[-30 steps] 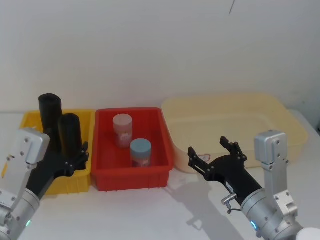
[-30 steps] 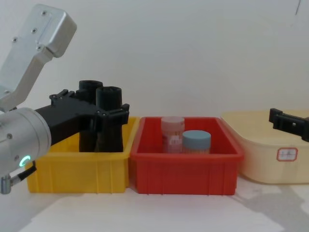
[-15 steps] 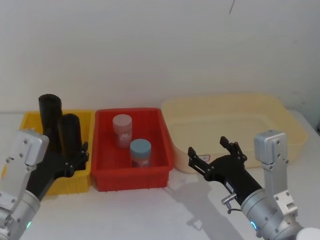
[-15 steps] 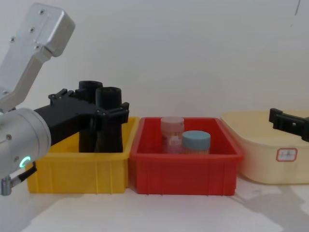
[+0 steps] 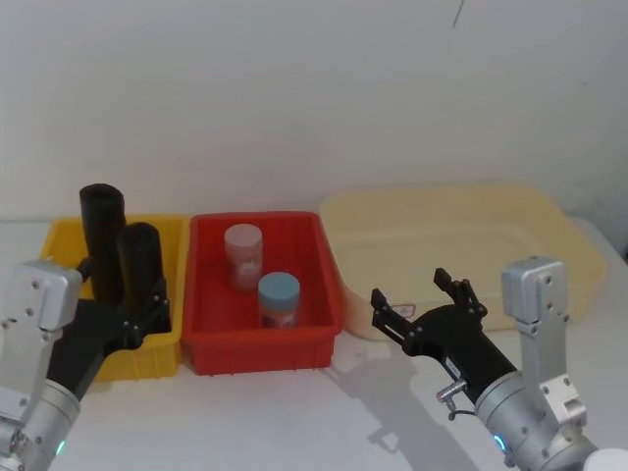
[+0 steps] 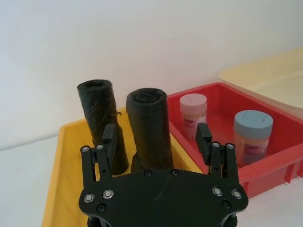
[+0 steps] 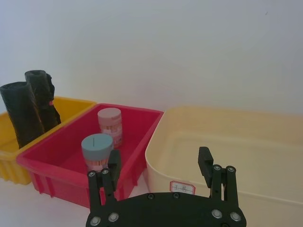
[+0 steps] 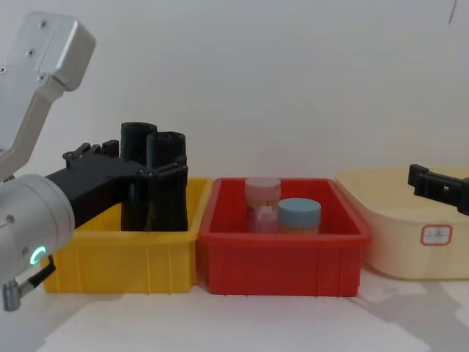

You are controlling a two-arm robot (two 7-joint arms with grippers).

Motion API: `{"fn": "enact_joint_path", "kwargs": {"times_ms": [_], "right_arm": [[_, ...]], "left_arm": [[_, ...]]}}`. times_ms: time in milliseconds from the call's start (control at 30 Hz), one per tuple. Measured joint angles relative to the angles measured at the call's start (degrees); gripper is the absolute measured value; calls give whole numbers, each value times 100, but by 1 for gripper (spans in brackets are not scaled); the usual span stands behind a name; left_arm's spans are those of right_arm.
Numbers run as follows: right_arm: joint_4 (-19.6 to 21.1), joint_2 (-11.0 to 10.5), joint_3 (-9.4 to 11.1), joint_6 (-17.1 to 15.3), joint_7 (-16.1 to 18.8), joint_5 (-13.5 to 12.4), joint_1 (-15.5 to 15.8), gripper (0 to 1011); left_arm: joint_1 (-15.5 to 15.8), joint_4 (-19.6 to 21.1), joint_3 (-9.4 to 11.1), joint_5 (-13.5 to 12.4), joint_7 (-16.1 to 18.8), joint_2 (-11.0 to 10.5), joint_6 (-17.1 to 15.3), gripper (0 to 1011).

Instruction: Pick up the garbage bag with the one hand and transfer it to the other hand.

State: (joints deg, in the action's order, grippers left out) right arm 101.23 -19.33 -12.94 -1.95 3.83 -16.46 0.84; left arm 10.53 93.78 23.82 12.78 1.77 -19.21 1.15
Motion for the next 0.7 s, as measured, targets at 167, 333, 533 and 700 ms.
{"fn": "enact_joint_path", "kwargs": {"times_ms": [167, 333, 533, 700], "right_arm": [[0, 0, 0, 0, 0, 0, 0, 1000], [0, 0, 0, 0, 0, 0, 0, 1000], [0, 0, 0, 0, 0, 0, 0, 1000], [0, 0, 0, 0, 0, 0, 1, 1000]], "left_arm": [[24, -116, -45, 67, -6, 89, 36, 1001], [118, -305, -80, 131, -71, 182, 66, 1001], [244, -500, -95, 178, -173, 261, 87, 1001], [416, -755, -97, 224, -317, 348, 120, 1001]]}}
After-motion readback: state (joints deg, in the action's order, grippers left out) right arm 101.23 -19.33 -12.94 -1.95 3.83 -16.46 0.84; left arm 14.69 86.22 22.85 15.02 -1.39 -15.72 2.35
